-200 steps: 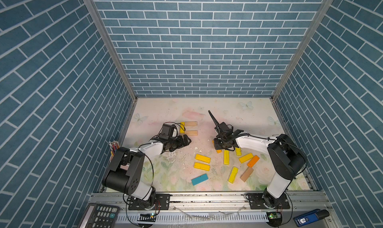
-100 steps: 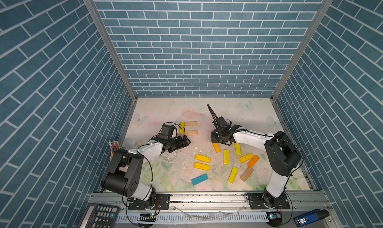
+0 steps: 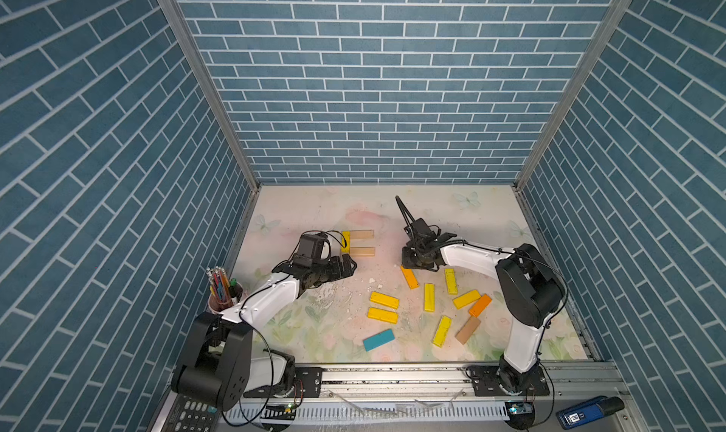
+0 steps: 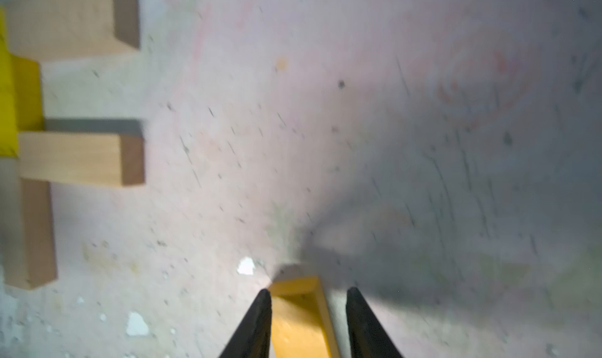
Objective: Assemble the number 8 with building blocks
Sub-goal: Pick up the building block from the center of the board.
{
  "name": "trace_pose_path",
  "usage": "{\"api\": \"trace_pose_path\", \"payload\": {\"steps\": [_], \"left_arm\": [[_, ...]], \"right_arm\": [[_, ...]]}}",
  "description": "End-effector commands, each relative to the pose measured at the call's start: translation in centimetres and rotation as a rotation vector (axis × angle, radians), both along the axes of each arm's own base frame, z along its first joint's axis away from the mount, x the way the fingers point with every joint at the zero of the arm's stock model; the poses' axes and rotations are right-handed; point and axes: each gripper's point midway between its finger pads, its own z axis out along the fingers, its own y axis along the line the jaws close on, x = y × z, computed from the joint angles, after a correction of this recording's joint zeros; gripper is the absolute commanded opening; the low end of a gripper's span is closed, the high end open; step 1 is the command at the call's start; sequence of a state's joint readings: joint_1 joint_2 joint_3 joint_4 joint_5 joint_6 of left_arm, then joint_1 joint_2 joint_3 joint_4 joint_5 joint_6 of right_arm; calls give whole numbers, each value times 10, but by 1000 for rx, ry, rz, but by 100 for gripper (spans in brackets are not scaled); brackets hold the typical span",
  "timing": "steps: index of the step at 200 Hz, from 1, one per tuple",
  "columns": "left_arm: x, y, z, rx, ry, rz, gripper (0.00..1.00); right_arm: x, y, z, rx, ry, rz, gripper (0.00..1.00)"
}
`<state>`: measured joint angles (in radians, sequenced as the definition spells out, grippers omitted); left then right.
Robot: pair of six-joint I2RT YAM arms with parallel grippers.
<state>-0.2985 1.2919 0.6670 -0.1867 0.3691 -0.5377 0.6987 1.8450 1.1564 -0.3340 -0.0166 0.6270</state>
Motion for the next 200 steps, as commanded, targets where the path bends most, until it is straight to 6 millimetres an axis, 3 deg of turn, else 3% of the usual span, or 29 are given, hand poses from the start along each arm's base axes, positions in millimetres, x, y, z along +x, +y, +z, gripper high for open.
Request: {"api": "trace_pose_path", "payload": {"steps": [1, 63, 115, 169, 200], "left_arm": [[-8, 7, -6, 41, 11, -9, 99], [-11, 8, -5, 35, 0, -8, 100], [-16, 9, -10, 31, 7, -14, 100], [-19, 8, -6, 20, -10, -20, 100], [-20, 9, -4, 19, -18, -13, 100]], "right_arm": [[-19, -8, 8, -11, 4, 43, 43], [-37, -1, 0, 0, 20, 115, 46], [-31, 1, -9, -28, 27, 114, 45], [-25, -2, -9, -54, 13, 87, 36], [-10, -1, -5, -58, -4, 33, 30]]}}
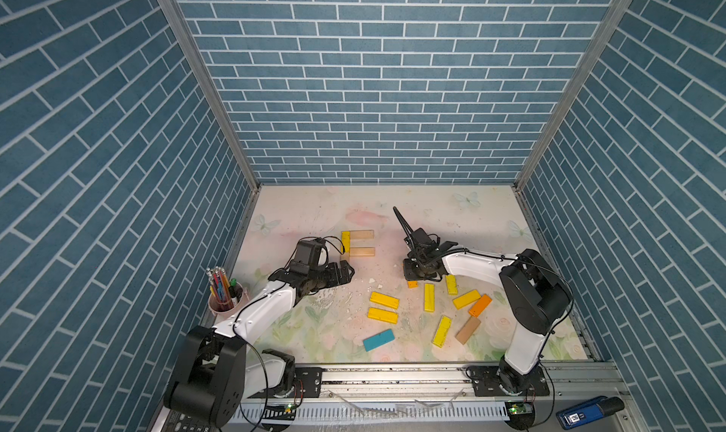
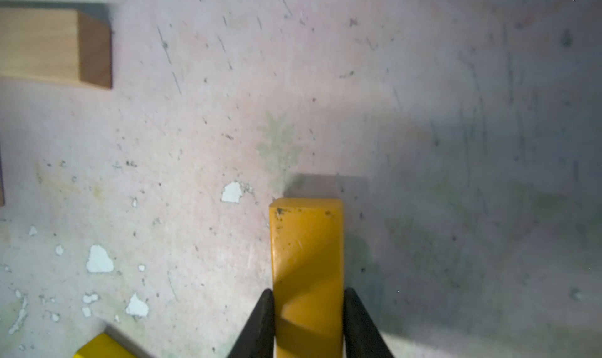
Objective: Assemble the number 8 with building blocks
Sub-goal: Pick up the building block from the center of the board.
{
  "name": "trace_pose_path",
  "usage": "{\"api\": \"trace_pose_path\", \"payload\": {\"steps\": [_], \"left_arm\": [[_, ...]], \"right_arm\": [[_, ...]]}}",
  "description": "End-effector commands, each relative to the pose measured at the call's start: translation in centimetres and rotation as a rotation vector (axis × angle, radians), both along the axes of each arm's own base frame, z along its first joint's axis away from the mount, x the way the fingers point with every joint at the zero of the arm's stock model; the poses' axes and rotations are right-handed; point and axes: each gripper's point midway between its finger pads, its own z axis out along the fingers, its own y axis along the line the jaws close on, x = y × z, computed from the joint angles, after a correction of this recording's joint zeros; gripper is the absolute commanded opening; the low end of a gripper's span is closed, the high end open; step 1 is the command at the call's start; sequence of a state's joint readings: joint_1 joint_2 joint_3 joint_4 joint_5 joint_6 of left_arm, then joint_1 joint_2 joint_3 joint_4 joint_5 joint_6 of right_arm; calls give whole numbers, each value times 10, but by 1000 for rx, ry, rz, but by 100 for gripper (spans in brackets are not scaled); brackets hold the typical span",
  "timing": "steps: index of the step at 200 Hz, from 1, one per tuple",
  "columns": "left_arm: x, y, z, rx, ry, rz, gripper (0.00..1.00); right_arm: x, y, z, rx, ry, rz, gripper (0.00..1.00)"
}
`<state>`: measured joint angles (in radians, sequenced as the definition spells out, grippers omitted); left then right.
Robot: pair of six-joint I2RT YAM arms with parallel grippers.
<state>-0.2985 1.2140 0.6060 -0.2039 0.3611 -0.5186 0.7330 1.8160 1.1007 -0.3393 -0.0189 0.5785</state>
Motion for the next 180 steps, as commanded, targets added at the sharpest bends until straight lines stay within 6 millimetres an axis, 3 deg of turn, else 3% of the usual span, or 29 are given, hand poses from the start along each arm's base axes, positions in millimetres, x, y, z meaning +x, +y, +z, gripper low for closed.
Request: {"api": "trace_pose_path", "payload": {"steps": [1, 126, 180], "left_arm": [[-3, 2, -1, 4, -7, -5, 100], [-5, 3, 3, -14, -22, 7, 100], [-4, 2, 1, -15, -18, 7, 100]], "right_arm": [[14, 0, 3, -23, -17, -49, 30], [97, 50, 22, 145, -21, -127, 29], [111, 77, 23, 235, 7, -101, 29]]}}
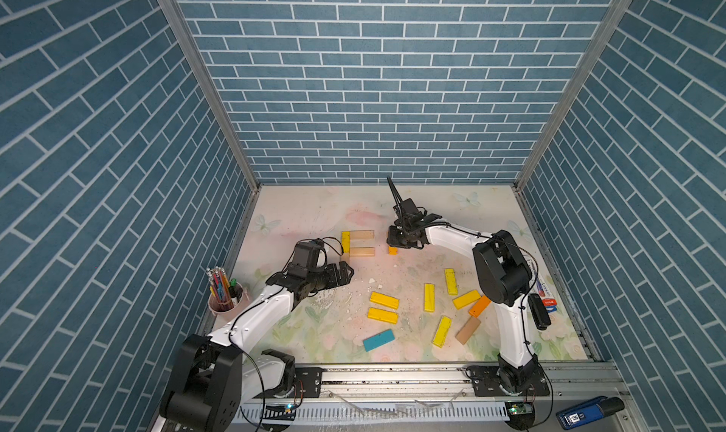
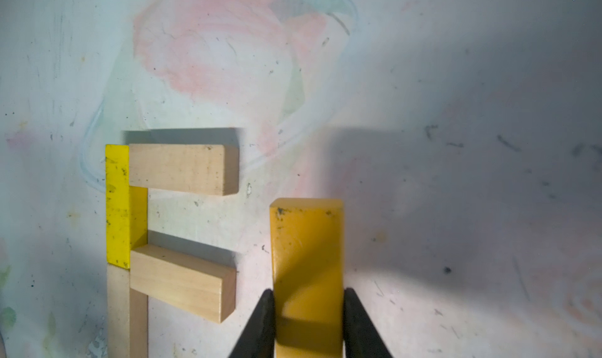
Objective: Assemble the number 8 with building blocks
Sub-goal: Pick up the building block from the center of the board.
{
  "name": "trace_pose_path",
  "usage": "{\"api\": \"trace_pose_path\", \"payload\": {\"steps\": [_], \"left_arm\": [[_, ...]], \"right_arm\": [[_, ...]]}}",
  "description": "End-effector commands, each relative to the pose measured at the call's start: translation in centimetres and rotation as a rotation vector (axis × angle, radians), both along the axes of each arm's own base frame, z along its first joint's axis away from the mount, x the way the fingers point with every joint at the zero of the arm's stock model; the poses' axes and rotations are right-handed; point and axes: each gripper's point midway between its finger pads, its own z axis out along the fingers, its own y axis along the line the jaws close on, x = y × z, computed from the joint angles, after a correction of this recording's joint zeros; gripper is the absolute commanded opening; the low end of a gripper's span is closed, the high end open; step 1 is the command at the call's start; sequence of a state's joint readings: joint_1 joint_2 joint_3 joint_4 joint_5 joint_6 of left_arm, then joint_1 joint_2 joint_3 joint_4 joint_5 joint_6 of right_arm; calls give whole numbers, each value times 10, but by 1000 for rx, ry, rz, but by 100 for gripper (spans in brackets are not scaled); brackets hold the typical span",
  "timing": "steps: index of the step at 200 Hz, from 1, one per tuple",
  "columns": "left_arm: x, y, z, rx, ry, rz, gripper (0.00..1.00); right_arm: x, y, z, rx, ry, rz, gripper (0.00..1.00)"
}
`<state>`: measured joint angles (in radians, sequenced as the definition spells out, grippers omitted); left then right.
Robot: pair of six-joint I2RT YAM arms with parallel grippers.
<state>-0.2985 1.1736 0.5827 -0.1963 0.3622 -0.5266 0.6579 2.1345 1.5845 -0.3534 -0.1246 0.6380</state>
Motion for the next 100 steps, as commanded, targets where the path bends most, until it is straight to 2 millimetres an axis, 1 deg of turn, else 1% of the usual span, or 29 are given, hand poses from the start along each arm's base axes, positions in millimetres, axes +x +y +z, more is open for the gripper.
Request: {"api": "trace_pose_path", "payload": {"steps": [1, 13, 27, 29, 36, 100], "left_arm": [[0, 1, -2, -3, 1, 2, 100], [0, 1, -3, -2, 2, 3, 100], [0, 1, -4, -2, 2, 2, 100], [0, 1, -4, -3, 2, 2, 100], [0, 1, -5, -3, 5, 1, 100], [1, 1, -7, -1, 10, 2, 100]], "right_arm": [[4, 10, -2, 51, 42, -19, 29], [7, 14, -2, 61, 43, -20, 29], [10, 18, 5, 81, 32, -19, 29], [10, 18, -6, 70, 50, -19, 29], [10, 19, -11, 69, 58, -18, 29], [16, 30, -18, 97, 77, -20, 29]]}}
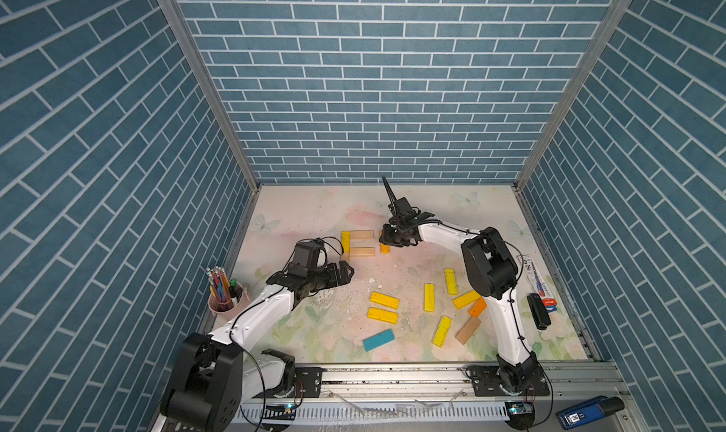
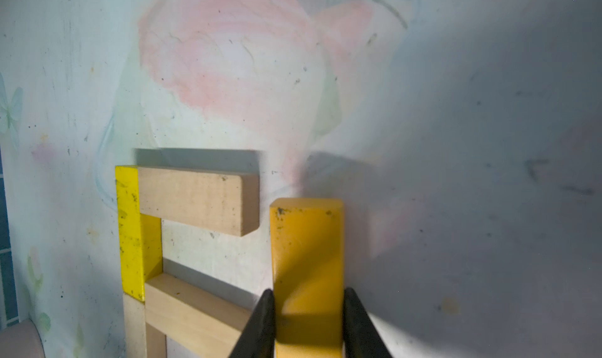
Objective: Assemble the number 8 with building blocks
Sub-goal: Assemble the building block at the center of the board.
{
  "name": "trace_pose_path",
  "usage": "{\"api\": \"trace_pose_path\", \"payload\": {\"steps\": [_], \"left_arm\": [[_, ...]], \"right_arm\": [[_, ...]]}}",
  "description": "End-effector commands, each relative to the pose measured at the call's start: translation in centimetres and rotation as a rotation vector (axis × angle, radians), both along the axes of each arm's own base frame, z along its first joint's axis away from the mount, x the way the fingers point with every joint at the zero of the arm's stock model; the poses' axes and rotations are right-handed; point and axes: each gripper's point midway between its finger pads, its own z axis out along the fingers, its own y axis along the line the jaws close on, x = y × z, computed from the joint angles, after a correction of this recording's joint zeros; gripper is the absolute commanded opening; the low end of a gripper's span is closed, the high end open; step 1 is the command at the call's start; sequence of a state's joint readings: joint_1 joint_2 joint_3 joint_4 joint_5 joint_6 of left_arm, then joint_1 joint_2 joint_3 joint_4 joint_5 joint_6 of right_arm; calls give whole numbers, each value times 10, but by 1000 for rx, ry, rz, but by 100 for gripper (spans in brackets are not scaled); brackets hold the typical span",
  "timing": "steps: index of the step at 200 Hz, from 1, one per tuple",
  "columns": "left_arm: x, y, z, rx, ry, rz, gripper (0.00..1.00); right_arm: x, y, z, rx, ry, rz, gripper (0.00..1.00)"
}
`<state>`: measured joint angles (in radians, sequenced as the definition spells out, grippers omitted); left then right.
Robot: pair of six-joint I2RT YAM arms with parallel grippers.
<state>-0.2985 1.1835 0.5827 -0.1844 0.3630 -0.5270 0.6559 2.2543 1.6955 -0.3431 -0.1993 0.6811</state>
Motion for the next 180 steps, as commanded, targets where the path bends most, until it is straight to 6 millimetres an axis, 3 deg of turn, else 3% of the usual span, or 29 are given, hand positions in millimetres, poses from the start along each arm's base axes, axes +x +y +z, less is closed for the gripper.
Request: {"api": "trace_pose_path", "payload": {"steps": [1, 91, 151, 180], "left_arm": [[-1, 1, -6, 0, 10, 2, 99], [-1, 1, -8, -3, 14, 0, 100], [-1, 1, -8, 0, 15, -2, 100], [-1, 1, -8, 1, 16, -3, 100]], "right_arm": [[5, 6, 1, 33, 20, -23, 29], [7, 14, -5, 71, 36, -34, 32], [8, 18, -3, 93, 37, -33, 46], [5, 16, -2, 100, 36, -34, 48]]}}
